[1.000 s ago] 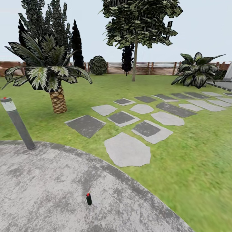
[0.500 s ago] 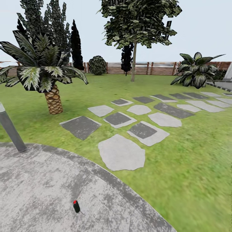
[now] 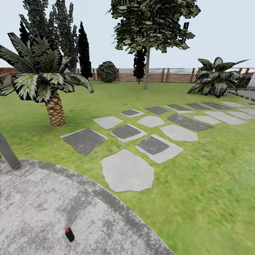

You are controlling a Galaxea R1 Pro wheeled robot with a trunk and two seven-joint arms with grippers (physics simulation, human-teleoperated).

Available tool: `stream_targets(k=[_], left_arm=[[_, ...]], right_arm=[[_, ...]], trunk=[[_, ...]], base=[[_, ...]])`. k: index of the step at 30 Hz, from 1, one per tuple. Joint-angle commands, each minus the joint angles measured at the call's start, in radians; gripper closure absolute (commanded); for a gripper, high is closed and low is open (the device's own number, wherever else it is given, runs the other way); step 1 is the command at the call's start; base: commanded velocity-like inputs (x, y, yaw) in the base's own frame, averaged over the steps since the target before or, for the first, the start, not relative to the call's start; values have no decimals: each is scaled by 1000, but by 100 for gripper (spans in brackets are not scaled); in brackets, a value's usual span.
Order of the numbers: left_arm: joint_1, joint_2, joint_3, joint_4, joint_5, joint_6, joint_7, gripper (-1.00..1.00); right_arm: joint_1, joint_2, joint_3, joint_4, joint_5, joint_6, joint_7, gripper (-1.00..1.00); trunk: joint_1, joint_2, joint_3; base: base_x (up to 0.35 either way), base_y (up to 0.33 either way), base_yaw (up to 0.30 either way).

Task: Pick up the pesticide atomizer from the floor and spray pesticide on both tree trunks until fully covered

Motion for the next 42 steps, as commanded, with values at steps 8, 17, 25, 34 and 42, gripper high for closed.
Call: stream_targets(k=[8, 17, 25, 34, 42], left_arm=[[0, 0, 0, 1, 0, 0, 1, -100], [0, -1, 0, 2, 0, 0, 2, -100], [0, -1, 0, 2, 1, 0, 6, -100], [0, -1, 0, 2, 1, 0, 6, -100], [0, -1, 0, 2, 1, 0, 6, -100]], right_arm=[[0, 1, 0, 0, 0, 0, 0, -100], [0, 1, 0, 0, 0, 0, 0, -100], [0, 1, 0, 0, 0, 0, 0, -100], [0, 1, 0, 0, 0, 0, 1, -100], [0, 1, 0, 0, 0, 0, 1, -100]], trunk=[[0, 0, 0], [0, 0, 0], [0, 0, 0], [0, 0, 0], [0, 0, 0]], base=[[112, -272, 252], [108, -272, 278], [106, -272, 279], [106, -272, 279], [106, -272, 279]])
